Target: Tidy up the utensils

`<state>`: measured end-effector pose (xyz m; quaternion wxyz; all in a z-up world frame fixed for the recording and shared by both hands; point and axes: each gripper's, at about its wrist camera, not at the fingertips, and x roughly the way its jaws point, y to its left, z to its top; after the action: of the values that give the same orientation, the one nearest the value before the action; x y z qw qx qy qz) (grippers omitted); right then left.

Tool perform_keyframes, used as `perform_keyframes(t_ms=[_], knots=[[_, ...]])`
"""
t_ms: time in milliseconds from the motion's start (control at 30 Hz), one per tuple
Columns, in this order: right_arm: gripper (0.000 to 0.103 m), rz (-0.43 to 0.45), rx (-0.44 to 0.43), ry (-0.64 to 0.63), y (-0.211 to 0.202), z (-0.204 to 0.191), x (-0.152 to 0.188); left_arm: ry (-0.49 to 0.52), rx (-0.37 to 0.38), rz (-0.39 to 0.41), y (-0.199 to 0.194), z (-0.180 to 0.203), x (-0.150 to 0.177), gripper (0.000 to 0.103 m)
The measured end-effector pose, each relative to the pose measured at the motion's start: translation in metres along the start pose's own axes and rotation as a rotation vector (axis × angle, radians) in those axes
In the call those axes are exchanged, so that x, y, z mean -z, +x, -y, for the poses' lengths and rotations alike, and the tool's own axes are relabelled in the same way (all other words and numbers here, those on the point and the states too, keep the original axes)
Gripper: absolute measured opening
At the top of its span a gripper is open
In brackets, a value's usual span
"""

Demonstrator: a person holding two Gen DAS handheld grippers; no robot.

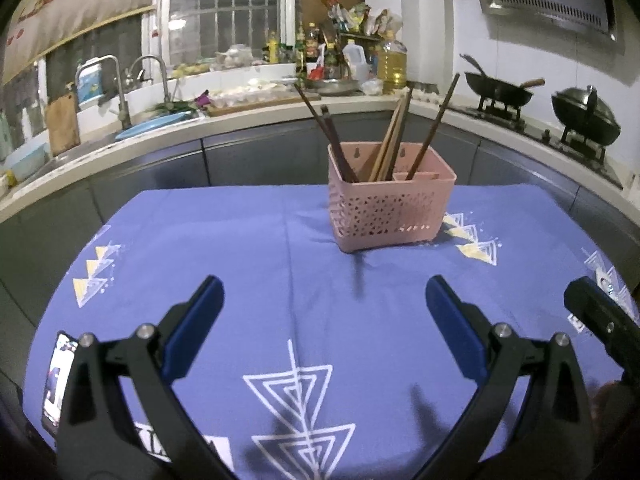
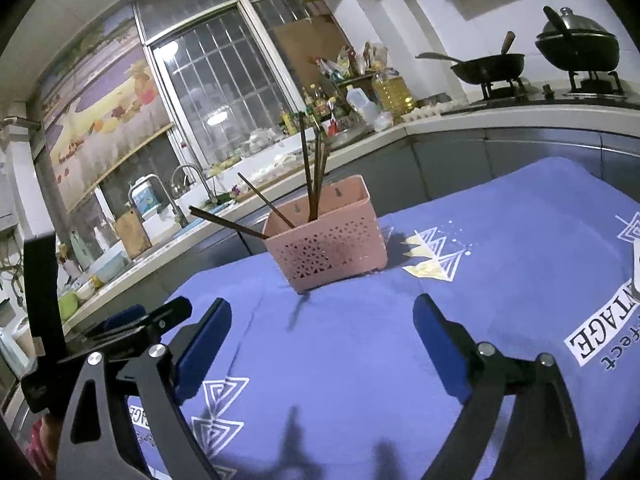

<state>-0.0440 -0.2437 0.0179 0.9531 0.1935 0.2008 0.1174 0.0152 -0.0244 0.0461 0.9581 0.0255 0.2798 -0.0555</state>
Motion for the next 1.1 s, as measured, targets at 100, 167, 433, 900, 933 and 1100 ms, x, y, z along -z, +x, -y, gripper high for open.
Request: perform_keyframes(t_ms=[100,167,433,900,933,1100], knots=[[0.091,-0.030,0.002,0.003,0.007,0.005,0.001,0.009,-0.018,-0.032,0.011,0.003,-0.002,0.097],[0.091,-0.050,0.005,0.014,0.013,0.009,0.000,0.006,-0.025,-0.047,0.016,0.004,-0.003,0.097],[0.091,-0.094,0.016,0.024,0.025,0.015,-0.010,-0.004,-0.038,-0.074,0.030,0.003,-0.012,0.097],[0.091,-0.119,0.008,-0.026,0.033,-0.002,-0.025,-0.007,-0.053,-0.068,0.028,-0.006,-0.026,0.097],[0.091,-0.121,0.009,-0.030,0.034,-0.004,-0.026,-0.010,-0.056,-0.066,0.027,-0.007,-0.025,0.097],[0.091,-0.138,0.019,-0.061,0.033,-0.013,-0.029,-0.038,-0.084,-0.062,0.022,-0.015,-0.025,0.097]])
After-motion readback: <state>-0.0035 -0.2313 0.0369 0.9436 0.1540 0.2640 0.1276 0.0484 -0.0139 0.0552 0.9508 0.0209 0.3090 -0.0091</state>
